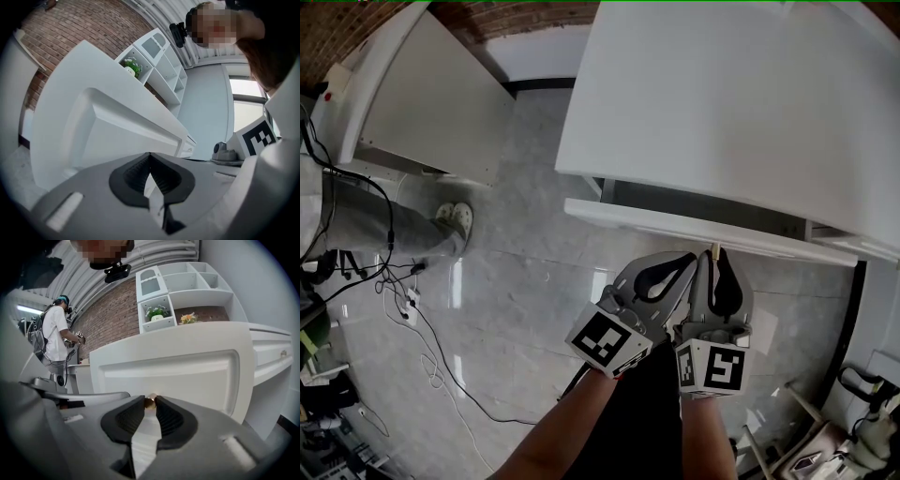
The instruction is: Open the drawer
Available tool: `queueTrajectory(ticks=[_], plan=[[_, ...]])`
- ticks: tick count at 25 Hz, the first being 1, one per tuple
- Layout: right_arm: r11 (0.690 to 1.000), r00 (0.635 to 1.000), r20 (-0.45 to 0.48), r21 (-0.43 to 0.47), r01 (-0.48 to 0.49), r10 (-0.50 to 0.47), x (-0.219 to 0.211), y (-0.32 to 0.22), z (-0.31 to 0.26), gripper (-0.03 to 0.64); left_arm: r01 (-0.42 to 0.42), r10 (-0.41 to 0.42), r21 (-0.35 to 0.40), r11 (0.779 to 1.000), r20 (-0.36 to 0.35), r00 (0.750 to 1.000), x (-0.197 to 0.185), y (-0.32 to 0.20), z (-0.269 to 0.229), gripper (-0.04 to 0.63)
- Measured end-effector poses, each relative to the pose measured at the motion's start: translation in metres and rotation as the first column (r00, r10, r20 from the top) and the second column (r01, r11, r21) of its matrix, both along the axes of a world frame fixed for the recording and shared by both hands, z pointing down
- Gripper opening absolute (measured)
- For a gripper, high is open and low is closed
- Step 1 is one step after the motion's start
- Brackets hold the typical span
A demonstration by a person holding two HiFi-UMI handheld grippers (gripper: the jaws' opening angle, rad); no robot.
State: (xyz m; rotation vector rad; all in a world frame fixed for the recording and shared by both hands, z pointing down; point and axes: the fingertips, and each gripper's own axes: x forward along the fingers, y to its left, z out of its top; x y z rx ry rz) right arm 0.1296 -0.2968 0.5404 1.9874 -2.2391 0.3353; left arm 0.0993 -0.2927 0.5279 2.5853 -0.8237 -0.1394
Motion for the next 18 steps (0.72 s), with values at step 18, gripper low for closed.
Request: queueTrajectory(ticks=[18], plan=[[0.999,1.000,0.004,-0.036,-0.025,0.025,-0.011,0.052,0.001,0.072,-0.025,0.025,-0.014,1.000,0.031,0.999,-0.009,0.044,-0.008,0.002]])
